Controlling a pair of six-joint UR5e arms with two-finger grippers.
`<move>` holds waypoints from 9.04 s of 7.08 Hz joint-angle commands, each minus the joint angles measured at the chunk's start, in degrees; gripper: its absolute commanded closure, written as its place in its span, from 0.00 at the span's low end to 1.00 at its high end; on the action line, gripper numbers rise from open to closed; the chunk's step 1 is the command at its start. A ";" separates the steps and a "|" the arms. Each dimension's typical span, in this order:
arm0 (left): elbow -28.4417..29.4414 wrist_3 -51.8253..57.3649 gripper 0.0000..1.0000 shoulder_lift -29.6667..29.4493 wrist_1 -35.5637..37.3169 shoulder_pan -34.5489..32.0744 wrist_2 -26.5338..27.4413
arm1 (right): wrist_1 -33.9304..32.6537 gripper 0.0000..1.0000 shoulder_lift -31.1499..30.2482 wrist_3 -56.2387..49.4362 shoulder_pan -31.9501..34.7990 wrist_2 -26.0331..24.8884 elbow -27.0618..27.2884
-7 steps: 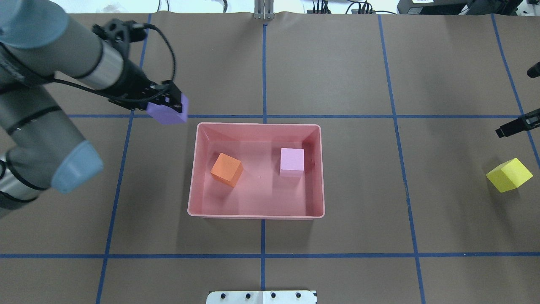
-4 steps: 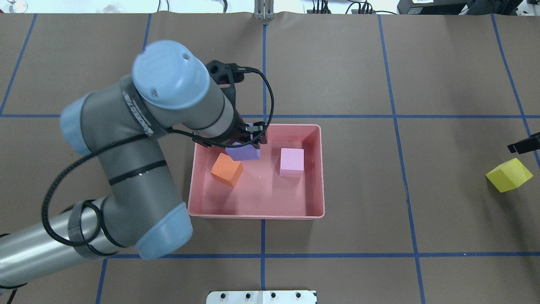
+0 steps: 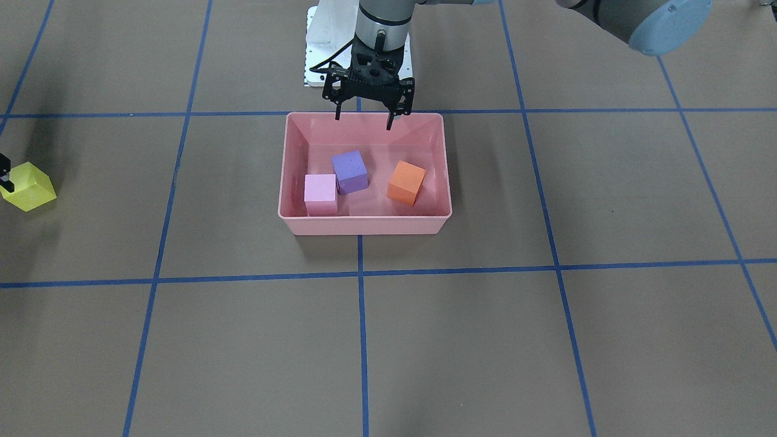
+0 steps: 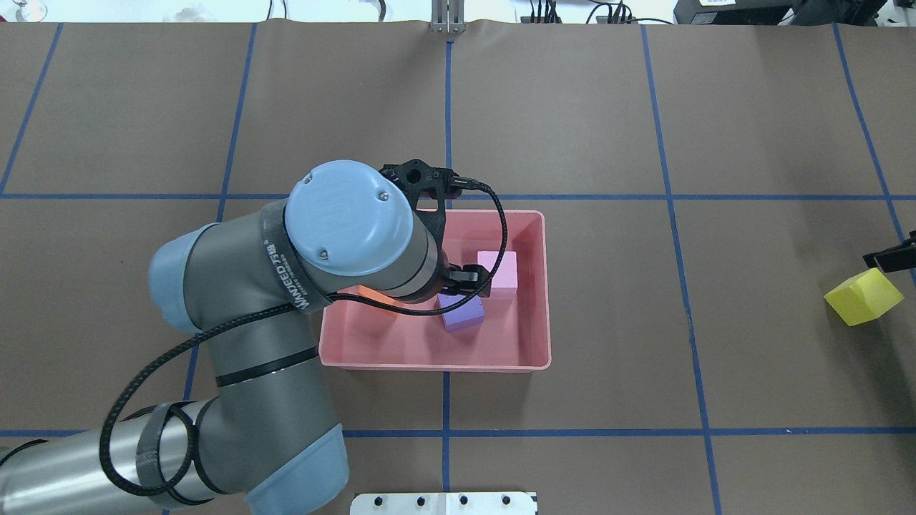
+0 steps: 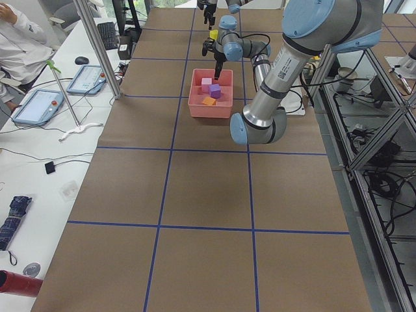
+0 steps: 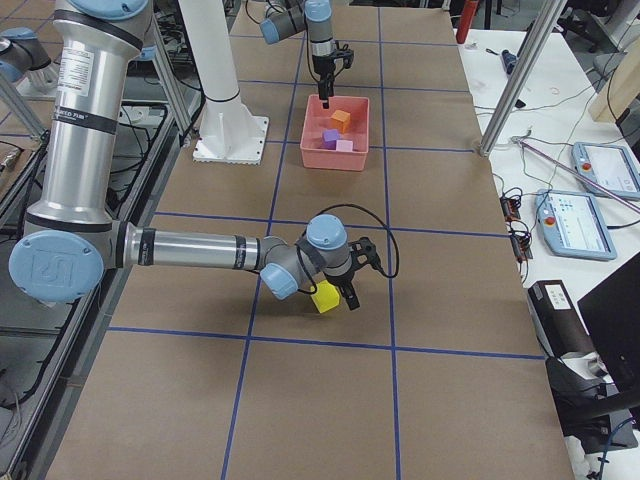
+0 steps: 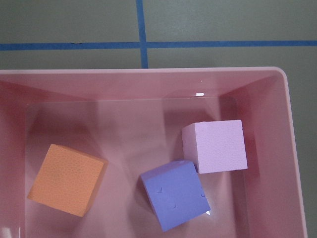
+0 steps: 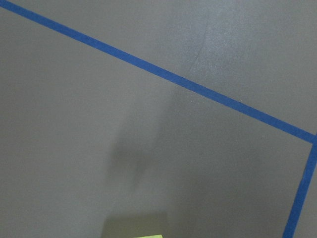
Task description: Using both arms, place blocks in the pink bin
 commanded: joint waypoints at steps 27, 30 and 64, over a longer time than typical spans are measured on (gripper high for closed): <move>12.70 70.21 0.00 39.20 -11.02 -60.12 -32.77 | -53.28 1.00 48.78 56.14 -29.20 -16.32 18.73; 12.61 70.12 0.00 39.20 -11.02 -60.12 -32.77 | -54.09 0.30 57.59 66.10 -38.54 -26.70 11.71; 4.61 74.86 0.00 49.75 -0.03 -66.88 -32.24 | -42.40 0.00 6.37 -25.73 28.68 6.06 1.23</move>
